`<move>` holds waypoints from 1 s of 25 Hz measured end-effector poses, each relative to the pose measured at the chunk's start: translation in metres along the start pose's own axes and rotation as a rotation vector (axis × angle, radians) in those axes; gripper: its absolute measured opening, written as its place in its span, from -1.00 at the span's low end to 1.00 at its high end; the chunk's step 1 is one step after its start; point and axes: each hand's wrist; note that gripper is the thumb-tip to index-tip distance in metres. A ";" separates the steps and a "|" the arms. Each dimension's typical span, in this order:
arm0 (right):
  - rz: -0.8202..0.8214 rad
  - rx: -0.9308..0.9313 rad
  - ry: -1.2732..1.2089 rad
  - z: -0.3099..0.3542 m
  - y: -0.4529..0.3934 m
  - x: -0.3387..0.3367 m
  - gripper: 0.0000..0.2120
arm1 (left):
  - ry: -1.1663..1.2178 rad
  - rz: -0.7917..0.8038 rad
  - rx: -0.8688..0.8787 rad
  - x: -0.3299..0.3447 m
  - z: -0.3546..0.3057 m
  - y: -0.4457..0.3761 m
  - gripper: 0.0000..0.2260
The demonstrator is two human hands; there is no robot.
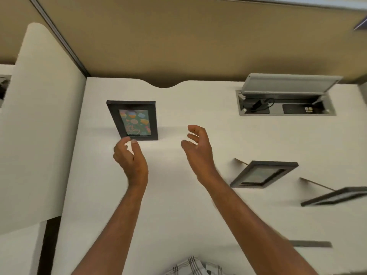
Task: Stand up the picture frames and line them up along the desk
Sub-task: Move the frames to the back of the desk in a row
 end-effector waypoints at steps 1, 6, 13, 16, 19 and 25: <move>-0.055 -0.034 -0.013 0.000 0.025 -0.035 -0.60 | 0.041 0.142 -0.019 0.009 -0.010 0.035 -0.79; -0.403 -0.187 -0.124 0.017 0.078 -0.160 -0.69 | 0.044 0.855 0.014 0.057 -0.041 0.128 -0.92; -0.556 0.353 0.170 -0.031 0.059 -0.265 -0.36 | 0.013 1.180 -0.128 0.121 -0.067 0.206 -0.51; -0.277 0.522 0.362 -0.045 0.048 -0.281 -0.37 | 0.105 1.184 -0.211 0.133 -0.072 0.210 -0.63; -0.188 0.507 0.422 -0.048 0.041 -0.290 -0.67 | 0.178 1.203 -0.239 0.140 -0.078 0.211 -0.70; -0.110 0.385 0.344 -0.038 0.018 -0.253 -0.71 | 0.248 1.134 -0.249 0.113 -0.075 0.165 -0.75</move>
Point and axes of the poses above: each hand's wrist, its own y-axis away from the middle knuckle, its own x-axis out of the palm, z = x × y, and after that the axes turned 10 degrees about x, right-handed
